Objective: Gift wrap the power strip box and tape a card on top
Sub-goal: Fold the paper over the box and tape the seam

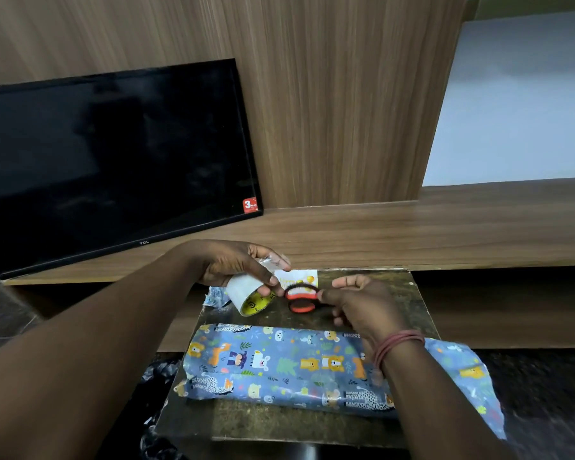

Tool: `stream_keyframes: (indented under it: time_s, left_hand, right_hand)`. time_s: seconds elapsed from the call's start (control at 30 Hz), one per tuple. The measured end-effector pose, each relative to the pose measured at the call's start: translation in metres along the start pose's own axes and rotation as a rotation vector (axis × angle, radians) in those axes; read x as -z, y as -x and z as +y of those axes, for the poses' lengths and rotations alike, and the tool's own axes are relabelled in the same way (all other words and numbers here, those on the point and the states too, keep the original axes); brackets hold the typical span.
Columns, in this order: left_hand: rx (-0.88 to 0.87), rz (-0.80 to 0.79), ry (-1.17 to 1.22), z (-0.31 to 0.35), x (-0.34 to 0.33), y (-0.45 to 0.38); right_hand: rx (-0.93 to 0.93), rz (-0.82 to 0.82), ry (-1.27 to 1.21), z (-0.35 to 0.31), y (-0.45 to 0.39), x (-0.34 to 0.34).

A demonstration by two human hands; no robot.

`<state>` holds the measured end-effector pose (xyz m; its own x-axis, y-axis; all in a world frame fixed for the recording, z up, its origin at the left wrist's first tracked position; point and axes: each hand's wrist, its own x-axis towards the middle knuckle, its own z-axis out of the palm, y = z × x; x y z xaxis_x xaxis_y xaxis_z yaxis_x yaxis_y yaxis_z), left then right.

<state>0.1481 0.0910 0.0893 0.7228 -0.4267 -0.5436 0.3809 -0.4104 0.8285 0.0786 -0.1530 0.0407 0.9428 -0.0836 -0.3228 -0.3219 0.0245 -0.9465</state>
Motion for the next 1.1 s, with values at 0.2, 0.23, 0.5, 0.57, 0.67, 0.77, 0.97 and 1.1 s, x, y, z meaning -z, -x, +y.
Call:
stream_keyframes:
  time_s: [0.2,0.23,0.5,0.57,0.67,0.77,0.97,1.1]
  left_hand:
    - [0.04,0.008,-0.037,-0.007,-0.009,-0.008]
    - [0.044,0.013,-0.036,-0.008,-0.008,-0.008]
    - [0.037,0.015,-0.044,-0.008,-0.001,-0.006]
    - [0.037,0.017,-0.042,-0.007,0.001,-0.005]
    - [0.045,0.006,-0.035,-0.01,0.003,-0.004]
    - [0.052,-0.014,-0.066,-0.015,0.003,-0.004]
    - [0.047,0.053,-0.02,-0.016,0.002,0.003]
    - [0.021,0.094,0.023,-0.01,0.003,0.008]
  right_hand:
    - [0.211,0.212,0.502,0.021,-0.022,0.01]
    - [0.228,0.208,0.579,0.02,-0.025,0.01]
    - [0.334,0.007,0.92,0.015,-0.064,-0.039]
    - [0.366,-0.063,0.995,0.01,-0.067,-0.051]
    - [0.444,-0.132,1.132,0.013,-0.075,-0.063]
    - [0.457,-0.186,1.252,0.014,-0.076,-0.069]
    - [0.624,-0.15,1.404,-0.006,-0.069,-0.059]
    - [0.762,0.127,1.041,-0.041,-0.06,-0.039]
